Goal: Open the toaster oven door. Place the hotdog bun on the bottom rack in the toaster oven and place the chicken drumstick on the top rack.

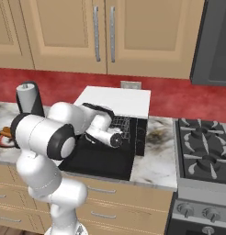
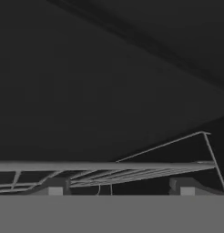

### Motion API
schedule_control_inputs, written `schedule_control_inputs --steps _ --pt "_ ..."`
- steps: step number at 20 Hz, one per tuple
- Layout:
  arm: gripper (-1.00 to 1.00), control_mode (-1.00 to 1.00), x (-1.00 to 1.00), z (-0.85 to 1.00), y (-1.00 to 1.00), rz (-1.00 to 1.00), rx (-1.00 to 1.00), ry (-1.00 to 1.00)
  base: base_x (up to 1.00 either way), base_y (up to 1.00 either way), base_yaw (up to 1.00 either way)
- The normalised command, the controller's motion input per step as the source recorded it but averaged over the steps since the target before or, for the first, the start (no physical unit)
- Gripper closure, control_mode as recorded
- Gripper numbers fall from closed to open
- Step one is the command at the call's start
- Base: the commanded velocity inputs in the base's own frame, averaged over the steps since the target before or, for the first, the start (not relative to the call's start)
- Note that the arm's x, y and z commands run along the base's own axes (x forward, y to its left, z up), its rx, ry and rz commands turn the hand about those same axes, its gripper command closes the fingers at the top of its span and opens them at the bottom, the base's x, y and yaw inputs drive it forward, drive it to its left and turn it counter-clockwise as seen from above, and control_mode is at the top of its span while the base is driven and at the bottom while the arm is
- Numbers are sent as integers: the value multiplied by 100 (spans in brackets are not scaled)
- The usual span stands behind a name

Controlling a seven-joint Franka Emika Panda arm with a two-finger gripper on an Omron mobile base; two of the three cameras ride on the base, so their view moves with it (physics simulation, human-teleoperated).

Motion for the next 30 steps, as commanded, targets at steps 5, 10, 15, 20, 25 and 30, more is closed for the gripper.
schedule_control_inputs --steps 5,10,15,20,25,30 --pt "-100 -100 -82 -15 -29 0 -15 59 0 0 0" --pt "-100 -100 -100 -41 -29 3 -21 49 0 0 0" --pt "-100 -100 -97 -24 -20 2 -16 32 0 0 0" --pt "-100 -100 -66 98 12 2 1 0 0 0 0" --pt "-100 -100 -87 59 96 20 -12 0 0 0 0" --pt "-100 -100 -61 20 100 44 -31 -2 0 0 0"
